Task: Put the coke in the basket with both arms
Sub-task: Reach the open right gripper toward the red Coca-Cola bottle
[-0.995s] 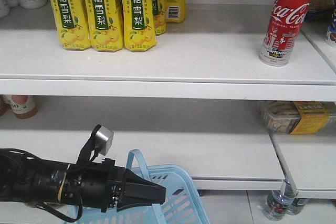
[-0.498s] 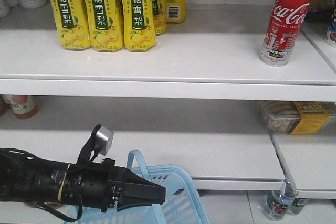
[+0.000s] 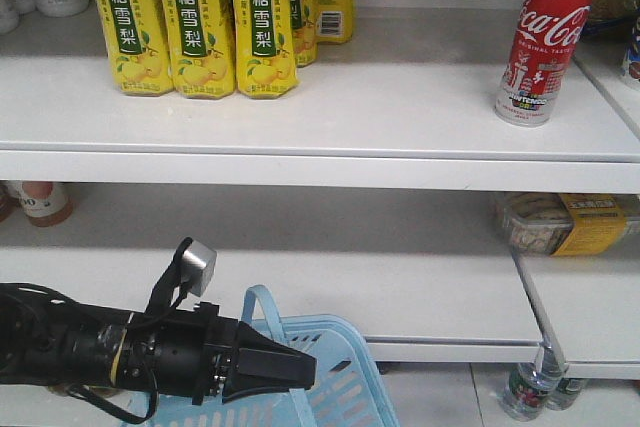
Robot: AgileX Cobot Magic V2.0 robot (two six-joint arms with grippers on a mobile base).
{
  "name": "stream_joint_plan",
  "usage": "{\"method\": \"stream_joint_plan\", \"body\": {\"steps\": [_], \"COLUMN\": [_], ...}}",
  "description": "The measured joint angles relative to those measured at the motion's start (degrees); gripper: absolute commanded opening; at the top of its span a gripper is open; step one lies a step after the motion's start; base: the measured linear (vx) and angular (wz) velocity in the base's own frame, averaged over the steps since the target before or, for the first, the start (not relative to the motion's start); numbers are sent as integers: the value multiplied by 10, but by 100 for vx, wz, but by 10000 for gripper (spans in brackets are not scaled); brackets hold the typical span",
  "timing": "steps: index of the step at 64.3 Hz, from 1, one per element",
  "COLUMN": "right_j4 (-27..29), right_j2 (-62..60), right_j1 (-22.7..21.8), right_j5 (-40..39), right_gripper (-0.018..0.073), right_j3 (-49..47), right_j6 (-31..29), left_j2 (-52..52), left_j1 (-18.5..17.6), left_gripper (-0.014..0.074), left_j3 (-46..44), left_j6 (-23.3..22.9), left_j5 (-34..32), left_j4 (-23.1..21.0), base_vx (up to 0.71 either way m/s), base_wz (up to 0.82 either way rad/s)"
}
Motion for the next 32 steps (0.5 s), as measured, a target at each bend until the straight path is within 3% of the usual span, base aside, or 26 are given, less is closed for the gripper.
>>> {"method": "stream_joint_plan", "body": {"steps": [13, 32], "right_j4": [-1, -16], "right_j2": [96, 122], "right_j1": [0, 0], "right_j5": [-6, -12], "right_gripper": [-10, -4], "right_j3": [-48, -50], "right_j6": [0, -1], "left_j2": [0, 0], "left_j1": [0, 0], "left_gripper": [-6, -6], "left_j3": [0, 0], "left_j6": [0, 0], "left_j5": [0, 0], "left_j4": [0, 0], "base_vx": [0, 0], "base_wz": [0, 0]}}
